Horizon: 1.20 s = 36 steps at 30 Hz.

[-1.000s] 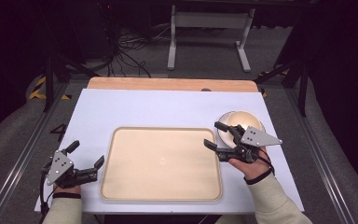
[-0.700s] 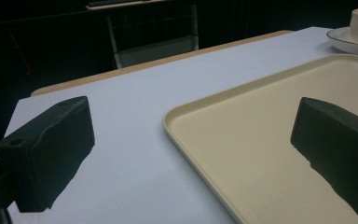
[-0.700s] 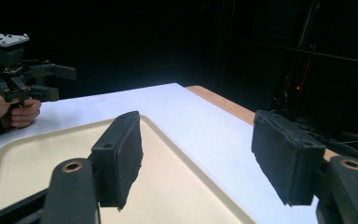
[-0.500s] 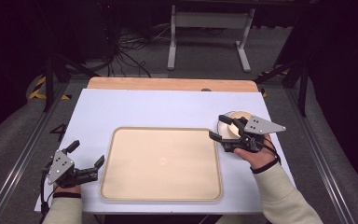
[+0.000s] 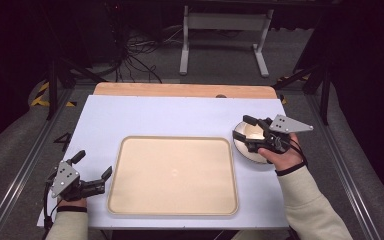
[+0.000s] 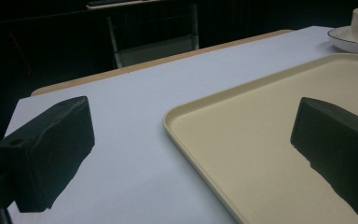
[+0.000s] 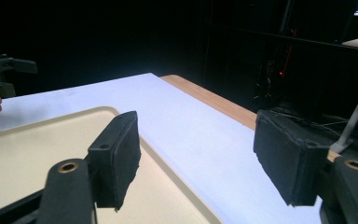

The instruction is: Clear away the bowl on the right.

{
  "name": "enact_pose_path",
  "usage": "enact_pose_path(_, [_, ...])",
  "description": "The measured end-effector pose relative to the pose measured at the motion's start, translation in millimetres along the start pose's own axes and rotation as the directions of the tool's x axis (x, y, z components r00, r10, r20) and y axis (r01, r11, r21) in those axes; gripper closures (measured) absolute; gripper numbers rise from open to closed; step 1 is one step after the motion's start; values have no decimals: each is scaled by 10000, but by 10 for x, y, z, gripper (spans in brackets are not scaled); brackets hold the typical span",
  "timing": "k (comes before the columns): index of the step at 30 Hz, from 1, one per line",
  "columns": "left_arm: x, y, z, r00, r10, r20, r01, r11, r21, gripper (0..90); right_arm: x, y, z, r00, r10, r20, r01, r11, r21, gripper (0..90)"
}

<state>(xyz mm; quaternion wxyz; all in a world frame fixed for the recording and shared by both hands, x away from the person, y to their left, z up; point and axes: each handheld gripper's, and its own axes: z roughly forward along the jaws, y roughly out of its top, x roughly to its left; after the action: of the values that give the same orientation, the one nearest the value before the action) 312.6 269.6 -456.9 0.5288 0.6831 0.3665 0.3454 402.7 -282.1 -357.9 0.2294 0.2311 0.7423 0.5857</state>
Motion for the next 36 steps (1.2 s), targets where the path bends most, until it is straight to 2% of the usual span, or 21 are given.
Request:
enact_pose_path(4, [-2,1,1,10000,16,8,-16,10000,36,2,-118,21,-34,9995,-264,-180,268,9993,265,390])
enact_pose_path(5, [0,2,2,10000,10,14,-10,10000,20,2,-192,10,-58,9991,-299,-316,311,9988,372,402])
enact_pose_path(9, [-2,1,0,10000,14,5,-14,10000,37,2,-301,-24,-85,9992,-158,-359,176,9985,519,403])
enact_pose_path(15, [-1,2,3,10000,7,2,-7,10000,33,2,-462,-19,-135,9998,134,-114,-127,9986,522,402])
enact_pose_path(22, [-4,1,6,10000,10,4,-10,10000,16,2,-620,25,-217,9992,-118,373,86,9963,858,413])
enact_pose_path(29, [-5,1,6,10000,10,-5,-10,10000,24,2,-728,21,-290,9986,15,532,-73,9939,1097,381])
enact_pose_path(32, [-5,1,8,10000,11,-14,-11,10000,27,2,-793,17,-359,9956,97,928,-235,9885,1492,372])
enact_pose_path(33, [-5,1,8,10000,11,-14,-11,10000,27,2,-793,17,-359,9956,97,928,-235,9885,1492,372])
enact_pose_path(36, [-7,1,9,10000,47,-10,-47,10000,54,2,-839,20,-417,9919,206,1253,-430,9829,1791,397])
